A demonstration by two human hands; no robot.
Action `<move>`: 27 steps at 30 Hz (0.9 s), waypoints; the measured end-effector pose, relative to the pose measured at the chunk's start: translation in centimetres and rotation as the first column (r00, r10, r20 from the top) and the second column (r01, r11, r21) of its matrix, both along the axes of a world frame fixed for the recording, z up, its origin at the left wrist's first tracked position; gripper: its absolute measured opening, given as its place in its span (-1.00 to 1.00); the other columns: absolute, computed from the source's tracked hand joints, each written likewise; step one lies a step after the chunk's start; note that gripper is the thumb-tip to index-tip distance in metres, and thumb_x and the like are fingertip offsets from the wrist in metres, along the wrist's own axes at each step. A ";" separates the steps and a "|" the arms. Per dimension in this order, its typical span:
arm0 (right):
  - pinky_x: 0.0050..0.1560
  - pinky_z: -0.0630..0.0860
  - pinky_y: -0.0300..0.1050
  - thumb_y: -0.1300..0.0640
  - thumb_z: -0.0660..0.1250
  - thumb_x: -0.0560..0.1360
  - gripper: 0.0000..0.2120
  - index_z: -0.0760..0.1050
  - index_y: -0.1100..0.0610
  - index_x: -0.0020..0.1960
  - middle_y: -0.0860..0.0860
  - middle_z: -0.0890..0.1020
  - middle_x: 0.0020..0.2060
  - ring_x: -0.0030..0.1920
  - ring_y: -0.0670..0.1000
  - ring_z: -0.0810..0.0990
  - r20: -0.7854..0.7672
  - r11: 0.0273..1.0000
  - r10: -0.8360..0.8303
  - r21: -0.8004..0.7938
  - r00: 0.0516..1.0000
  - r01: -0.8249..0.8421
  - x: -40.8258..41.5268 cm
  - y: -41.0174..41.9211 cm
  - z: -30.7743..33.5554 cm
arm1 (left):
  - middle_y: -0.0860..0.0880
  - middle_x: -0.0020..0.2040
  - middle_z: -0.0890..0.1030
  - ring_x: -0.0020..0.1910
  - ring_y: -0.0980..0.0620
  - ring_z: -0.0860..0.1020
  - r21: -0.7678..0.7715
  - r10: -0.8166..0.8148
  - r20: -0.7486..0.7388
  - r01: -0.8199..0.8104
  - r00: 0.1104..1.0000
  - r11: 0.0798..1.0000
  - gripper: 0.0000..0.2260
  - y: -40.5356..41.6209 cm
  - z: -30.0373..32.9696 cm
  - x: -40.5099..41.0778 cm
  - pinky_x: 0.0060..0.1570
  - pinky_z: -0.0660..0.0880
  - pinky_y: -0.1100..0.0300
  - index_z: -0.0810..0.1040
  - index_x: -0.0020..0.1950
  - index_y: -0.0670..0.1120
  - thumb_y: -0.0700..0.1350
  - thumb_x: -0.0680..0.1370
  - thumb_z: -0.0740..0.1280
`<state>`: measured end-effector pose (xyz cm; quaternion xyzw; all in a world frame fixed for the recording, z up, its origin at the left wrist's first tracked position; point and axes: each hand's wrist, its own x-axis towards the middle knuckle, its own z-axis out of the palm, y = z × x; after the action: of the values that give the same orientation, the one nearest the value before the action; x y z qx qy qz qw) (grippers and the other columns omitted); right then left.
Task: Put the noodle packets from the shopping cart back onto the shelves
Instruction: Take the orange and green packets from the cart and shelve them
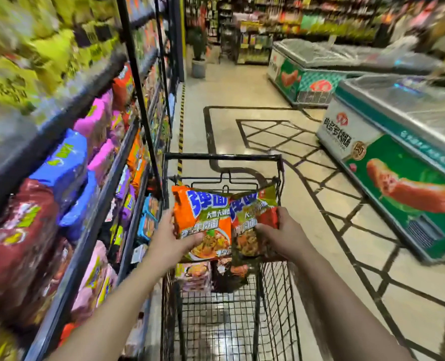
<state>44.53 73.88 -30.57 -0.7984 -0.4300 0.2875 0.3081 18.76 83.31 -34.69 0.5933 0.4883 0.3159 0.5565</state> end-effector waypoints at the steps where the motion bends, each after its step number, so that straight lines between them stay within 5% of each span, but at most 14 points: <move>1: 0.13 0.62 0.08 -0.06 0.41 0.57 -0.49 0.32 -0.01 0.43 -0.04 0.56 0.12 0.09 0.06 0.60 0.004 1.000 0.003 0.026 1.000 -0.003 0.0 -0.3 2.0 | 0.00 0.16 0.69 0.13 -0.01 0.68 0.009 0.005 0.020 -0.005 1.000 1.000 -0.24 0.2 1.6 -0.6 0.17 0.60 -0.14 0.40 0.26 0.28 0.17 0.17 0.69; 4: -0.14 0.54 -0.22 -0.05 0.42 0.57 -0.51 0.33 -0.02 0.42 -0.04 0.56 0.16 0.05 -0.02 0.56 0.005 0.995 0.016 0.097 1.000 -0.016 -0.2 -1.6 7.3 | -0.04 0.18 0.68 0.18 -0.07 0.66 0.033 0.009 0.076 -0.012 0.997 0.999 -0.11 0.0 6.0 -1.7 0.17 0.60 -0.14 0.39 0.34 0.18 0.20 0.10 0.72; 7: -0.25 0.43 -0.31 -0.04 0.42 0.57 -0.53 0.34 -0.03 0.41 -0.05 0.56 0.16 0.03 -0.04 0.56 -0.005 0.989 0.011 0.149 1.000 -0.010 -0.1 -2.9 11.6 | -0.03 0.06 0.72 0.05 -0.01 0.71 0.062 0.012 0.111 -0.019 0.994 0.998 -0.34 -1.2 10.5 -2.1 -0.03 0.66 0.08 0.43 0.30 0.04 -0.18 0.30 0.65; 11: -0.15 0.54 -0.19 -0.07 0.43 0.56 -0.47 0.32 -0.04 0.45 -0.04 0.57 0.20 0.05 -0.03 0.60 0.007 0.972 0.012 0.235 1.000 -0.013 0.0 -4.2 16.9 | -0.07 0.10 0.71 0.05 -0.04 0.70 0.111 0.017 0.160 -0.035 0.987 0.993 -0.46 -2.4 15.5 -2.4 0.01 0.65 0.02 0.45 0.17 0.12 -0.26 0.34 0.59; 16: 0.19 0.61 0.13 -0.11 0.44 0.54 -0.43 0.31 -0.02 0.45 -0.01 0.57 0.26 0.19 0.07 0.61 0.000 0.952 0.057 0.302 0.998 -0.054 0.9 -5.8 22.2 | -0.03 0.07 0.64 -0.15 0.35 0.66 0.228 -0.016 0.246 -0.042 0.969 0.973 -0.53 -5.0 21.3 -1.7 -0.23 0.59 0.38 0.42 0.16 0.03 -0.37 0.44 0.50; 21: -0.05 0.60 -0.09 -0.07 0.42 0.56 -0.50 0.31 -0.04 0.40 -0.15 0.55 0.09 0.03 -0.12 0.58 -0.011 0.918 0.146 0.375 0.989 -0.132 2.4 -7.8 24.9 | 0.01 0.14 0.69 0.12 0.04 0.69 0.266 0.011 0.309 -0.097 0.951 0.959 -0.43 -7.6 24.1 -2.2 0.02 0.65 0.05 0.44 0.19 0.13 -0.11 0.32 0.66; 25: 0.10 0.63 0.04 -0.08 0.43 0.55 -0.53 0.33 -0.07 0.38 -0.09 0.58 0.15 0.09 -0.03 0.63 -0.080 0.910 0.215 0.379 0.973 -0.170 3.6 -9.6 25.8 | 0.12 0.08 0.72 0.09 0.10 0.69 0.283 0.058 0.326 -0.156 0.944 0.946 -0.26 -11.3 25.6 -2.6 0.07 0.65 0.03 0.40 0.29 0.13 -0.05 0.23 0.70; 27: 0.12 0.64 0.09 -0.13 0.44 0.53 -0.46 0.32 -0.07 0.42 -0.05 0.58 0.19 0.12 0.03 0.64 -0.068 0.903 0.266 0.368 0.962 -0.224 3.9 -10.6 26.1 | 0.00 0.18 0.69 0.12 -0.04 0.70 0.230 0.103 0.366 -0.197 0.925 0.953 -0.15 -13.6 26.3 -2.7 0.13 0.62 -0.10 0.33 0.39 0.05 -0.06 0.22 0.71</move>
<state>48.45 63.26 -4.46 -0.6507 -0.5531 0.2874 0.4336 16.10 69.68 -8.39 0.5565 0.3799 0.5200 0.5249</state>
